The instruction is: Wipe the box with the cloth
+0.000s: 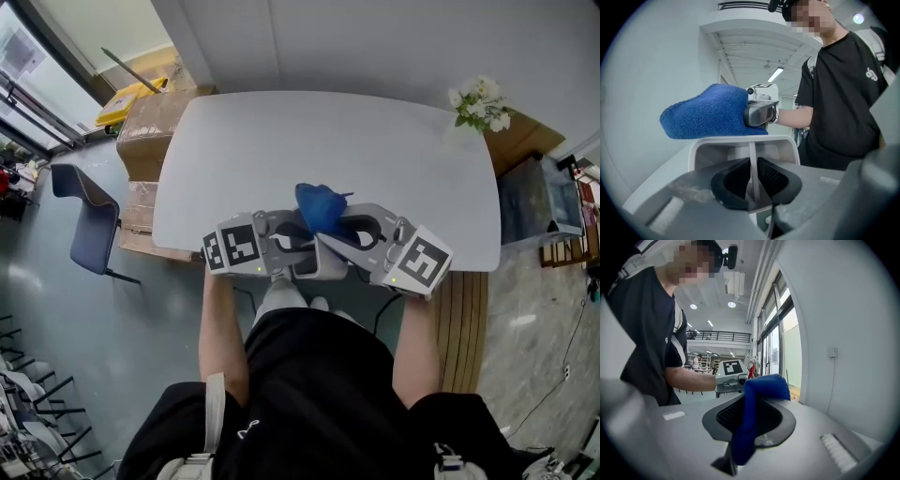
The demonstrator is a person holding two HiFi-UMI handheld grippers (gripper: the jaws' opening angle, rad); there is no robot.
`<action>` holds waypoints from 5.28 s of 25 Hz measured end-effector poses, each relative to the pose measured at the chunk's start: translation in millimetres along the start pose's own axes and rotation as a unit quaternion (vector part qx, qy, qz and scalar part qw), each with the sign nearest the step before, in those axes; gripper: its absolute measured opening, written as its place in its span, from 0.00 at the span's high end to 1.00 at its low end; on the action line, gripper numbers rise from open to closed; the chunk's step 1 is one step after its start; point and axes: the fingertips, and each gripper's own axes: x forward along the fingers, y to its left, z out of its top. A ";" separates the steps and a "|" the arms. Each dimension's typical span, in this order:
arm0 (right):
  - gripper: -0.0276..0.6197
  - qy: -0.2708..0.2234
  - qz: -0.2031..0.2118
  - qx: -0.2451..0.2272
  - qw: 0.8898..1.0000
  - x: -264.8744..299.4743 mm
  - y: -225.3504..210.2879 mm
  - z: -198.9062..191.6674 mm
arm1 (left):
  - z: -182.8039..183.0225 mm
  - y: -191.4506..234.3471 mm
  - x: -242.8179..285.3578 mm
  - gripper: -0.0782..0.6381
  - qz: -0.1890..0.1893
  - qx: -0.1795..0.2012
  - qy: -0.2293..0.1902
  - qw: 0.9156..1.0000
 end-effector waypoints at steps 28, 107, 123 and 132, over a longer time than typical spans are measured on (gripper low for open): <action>0.87 -0.141 0.059 0.094 0.984 -31.6 -24.9 -6.3 | 88.3 -52.2 -39.5 0.82 -0.123 0.017 -0.244 0.962; 0.87 -0.268 -0.081 0.115 0.953 -63.6 -32.5 36.8 | 70.2 -12.5 -72.8 0.82 0.013 -0.044 -0.358 0.933; 0.87 -0.154 -0.168 0.085 0.970 -56.4 -44.4 -4.5 | 78.4 -2.0 -85.2 0.82 0.048 -0.040 -0.398 0.915; 0.87 -0.102 -0.125 0.043 0.986 -41.3 -17.9 -4.5 | 73.2 18.3 -100.6 0.82 0.120 -0.058 -0.402 0.906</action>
